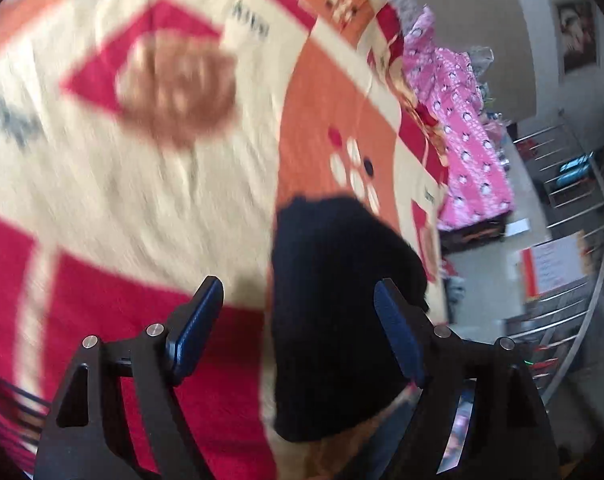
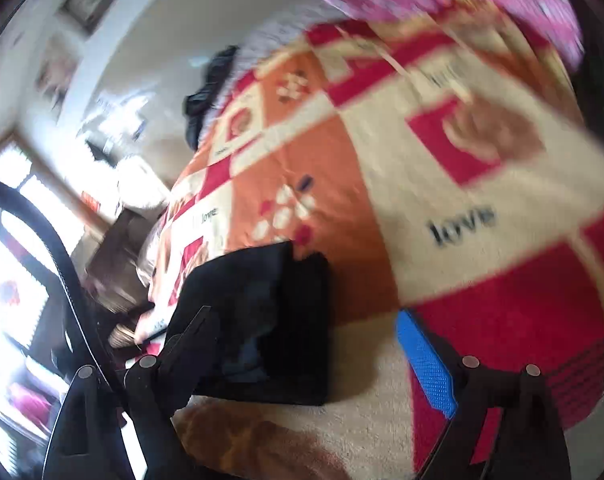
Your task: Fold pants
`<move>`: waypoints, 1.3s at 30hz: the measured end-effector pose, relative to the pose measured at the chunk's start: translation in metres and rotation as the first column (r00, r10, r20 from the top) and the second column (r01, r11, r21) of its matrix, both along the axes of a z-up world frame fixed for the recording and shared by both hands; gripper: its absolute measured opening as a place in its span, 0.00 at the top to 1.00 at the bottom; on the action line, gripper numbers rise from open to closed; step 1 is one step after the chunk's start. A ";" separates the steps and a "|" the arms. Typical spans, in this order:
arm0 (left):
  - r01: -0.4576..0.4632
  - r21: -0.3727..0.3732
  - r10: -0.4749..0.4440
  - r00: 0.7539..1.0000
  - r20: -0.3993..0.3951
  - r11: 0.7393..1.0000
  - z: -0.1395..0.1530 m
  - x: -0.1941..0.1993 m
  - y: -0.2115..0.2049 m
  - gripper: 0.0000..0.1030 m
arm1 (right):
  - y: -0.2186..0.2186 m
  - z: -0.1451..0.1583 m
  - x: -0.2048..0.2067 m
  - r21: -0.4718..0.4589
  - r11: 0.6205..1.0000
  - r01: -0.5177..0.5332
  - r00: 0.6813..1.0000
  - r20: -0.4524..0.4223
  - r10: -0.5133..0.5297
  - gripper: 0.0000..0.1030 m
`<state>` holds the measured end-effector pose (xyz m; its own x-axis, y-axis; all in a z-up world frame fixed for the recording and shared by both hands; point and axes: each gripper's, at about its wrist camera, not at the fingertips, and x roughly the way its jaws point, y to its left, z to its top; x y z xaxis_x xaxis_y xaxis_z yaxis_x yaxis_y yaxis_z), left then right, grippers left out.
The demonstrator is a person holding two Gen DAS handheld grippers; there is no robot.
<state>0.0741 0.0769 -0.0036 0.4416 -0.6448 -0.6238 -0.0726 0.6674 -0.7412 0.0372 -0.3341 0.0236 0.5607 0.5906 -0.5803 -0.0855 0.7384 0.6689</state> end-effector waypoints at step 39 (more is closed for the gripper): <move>0.008 0.395 -0.097 0.974 0.205 0.919 0.009 0.089 -0.044 0.50 | 0.063 -0.023 0.118 -0.208 0.958 -0.199 0.972 0.084 0.220 0.60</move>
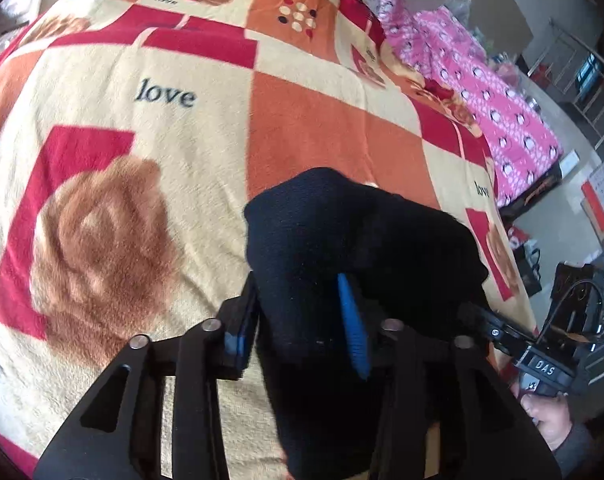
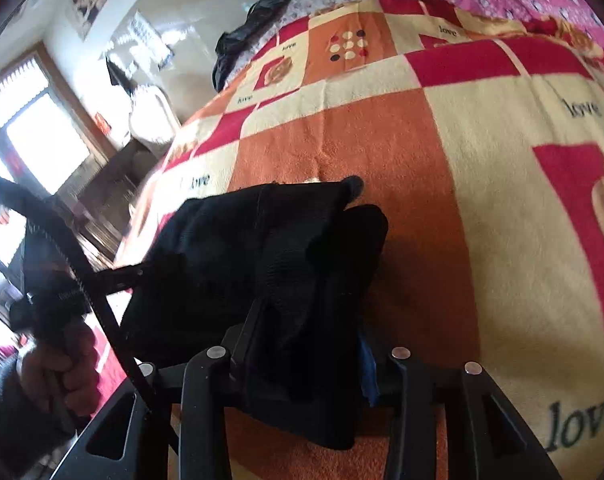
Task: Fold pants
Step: 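Open both grippers and release the folded black pants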
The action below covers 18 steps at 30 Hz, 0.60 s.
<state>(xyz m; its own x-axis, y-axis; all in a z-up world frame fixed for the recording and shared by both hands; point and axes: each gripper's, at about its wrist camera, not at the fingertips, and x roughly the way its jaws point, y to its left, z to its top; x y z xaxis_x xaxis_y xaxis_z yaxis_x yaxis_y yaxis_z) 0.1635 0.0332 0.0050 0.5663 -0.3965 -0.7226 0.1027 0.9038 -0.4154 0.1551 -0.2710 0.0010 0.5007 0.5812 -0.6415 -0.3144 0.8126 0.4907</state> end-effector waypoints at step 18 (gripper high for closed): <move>-0.020 -0.062 0.025 0.997 0.068 0.998 -0.011 0.002 0.007 0.25 | -0.004 -0.005 0.001 0.080 0.997 0.022 1.000 -0.005 -0.022 0.55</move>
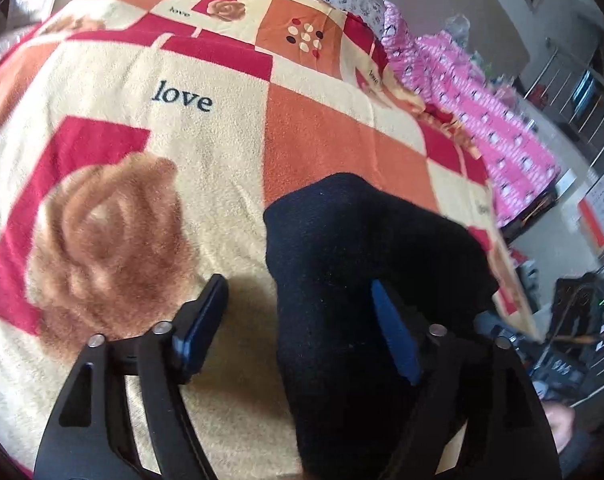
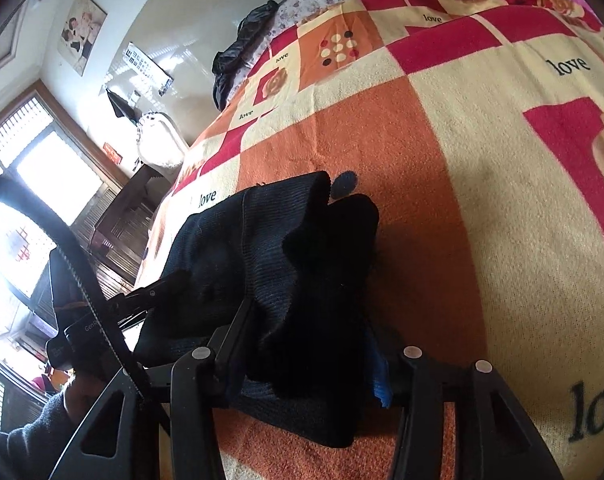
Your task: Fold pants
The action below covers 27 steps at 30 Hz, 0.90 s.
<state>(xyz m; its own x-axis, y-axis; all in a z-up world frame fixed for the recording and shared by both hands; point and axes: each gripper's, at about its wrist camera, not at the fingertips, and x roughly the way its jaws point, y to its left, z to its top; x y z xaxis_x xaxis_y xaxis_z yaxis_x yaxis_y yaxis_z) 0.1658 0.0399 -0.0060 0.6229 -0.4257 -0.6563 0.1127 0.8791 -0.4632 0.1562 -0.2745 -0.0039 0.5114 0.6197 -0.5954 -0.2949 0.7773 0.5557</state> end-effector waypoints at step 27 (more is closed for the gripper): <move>-0.049 0.434 -0.010 0.991 0.132 0.899 0.038 -0.187 -0.082 0.22 | -0.013 0.053 -0.183 -0.422 0.894 0.151 0.939 0.345 0.004 0.38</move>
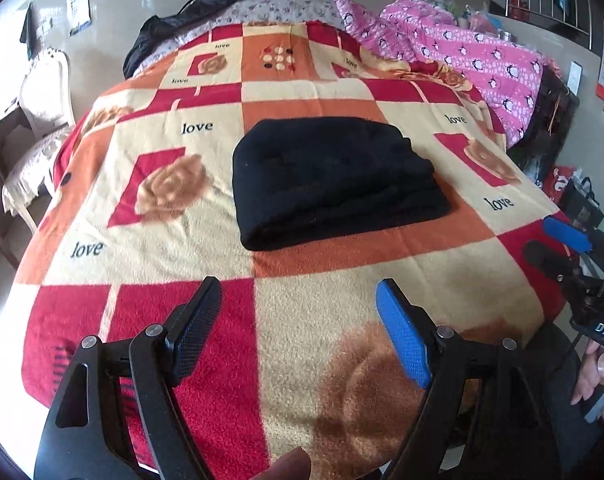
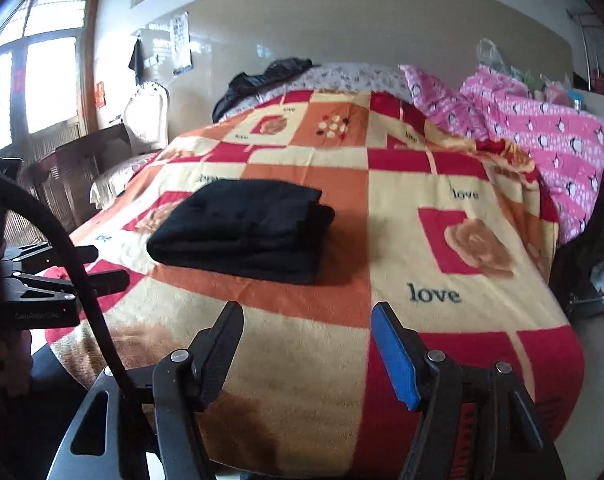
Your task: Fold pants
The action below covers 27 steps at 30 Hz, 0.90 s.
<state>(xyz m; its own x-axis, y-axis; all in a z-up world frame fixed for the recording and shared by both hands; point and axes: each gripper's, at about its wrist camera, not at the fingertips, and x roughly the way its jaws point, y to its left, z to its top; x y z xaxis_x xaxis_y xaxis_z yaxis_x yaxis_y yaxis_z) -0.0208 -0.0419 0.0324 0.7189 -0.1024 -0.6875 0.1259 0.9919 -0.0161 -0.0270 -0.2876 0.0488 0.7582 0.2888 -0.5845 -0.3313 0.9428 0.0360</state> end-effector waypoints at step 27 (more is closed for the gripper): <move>-0.029 -0.038 0.026 0.997 -0.067 0.999 -0.008 0.008 0.010 0.22 | 0.016 -0.006 0.002 -0.078 0.997 -0.014 0.999 -0.044 0.011 0.38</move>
